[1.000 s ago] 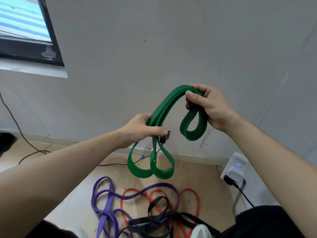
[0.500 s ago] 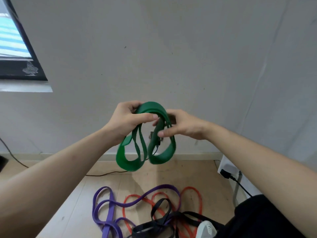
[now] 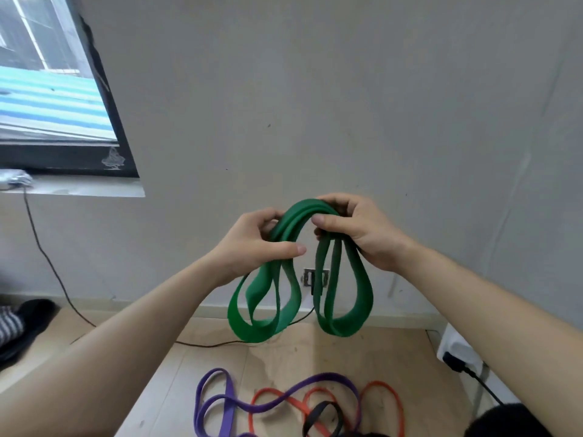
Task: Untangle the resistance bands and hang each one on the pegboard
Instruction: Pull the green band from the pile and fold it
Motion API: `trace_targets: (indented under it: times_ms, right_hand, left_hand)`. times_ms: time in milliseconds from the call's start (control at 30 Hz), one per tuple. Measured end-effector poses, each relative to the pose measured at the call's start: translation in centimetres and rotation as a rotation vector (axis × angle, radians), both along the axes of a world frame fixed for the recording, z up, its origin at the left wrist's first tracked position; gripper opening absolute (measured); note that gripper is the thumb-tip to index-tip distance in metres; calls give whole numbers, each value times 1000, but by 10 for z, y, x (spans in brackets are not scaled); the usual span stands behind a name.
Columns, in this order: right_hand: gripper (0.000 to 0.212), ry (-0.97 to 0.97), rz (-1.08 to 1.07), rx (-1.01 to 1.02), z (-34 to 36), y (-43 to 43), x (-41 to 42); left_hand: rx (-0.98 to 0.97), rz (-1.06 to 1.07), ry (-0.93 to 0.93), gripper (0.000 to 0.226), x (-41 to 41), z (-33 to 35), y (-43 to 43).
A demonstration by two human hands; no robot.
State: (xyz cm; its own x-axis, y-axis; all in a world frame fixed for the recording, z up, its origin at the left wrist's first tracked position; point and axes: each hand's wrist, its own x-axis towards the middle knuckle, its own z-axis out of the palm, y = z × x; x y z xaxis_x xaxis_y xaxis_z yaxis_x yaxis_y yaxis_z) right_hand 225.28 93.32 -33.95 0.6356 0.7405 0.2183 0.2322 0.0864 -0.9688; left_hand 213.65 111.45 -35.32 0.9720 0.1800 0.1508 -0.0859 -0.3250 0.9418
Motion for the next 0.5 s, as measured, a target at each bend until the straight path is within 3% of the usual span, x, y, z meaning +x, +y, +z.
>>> trace_targets:
  times_ms: [233, 500]
  right_hand:
    - [29, 41, -163, 157, 28, 9, -2]
    - [29, -135, -106, 130, 81, 23, 6]
  left_hand:
    - [-114, 105, -176, 53, 0, 20, 4]
    - [-425, 202, -374, 24, 16, 86, 15]
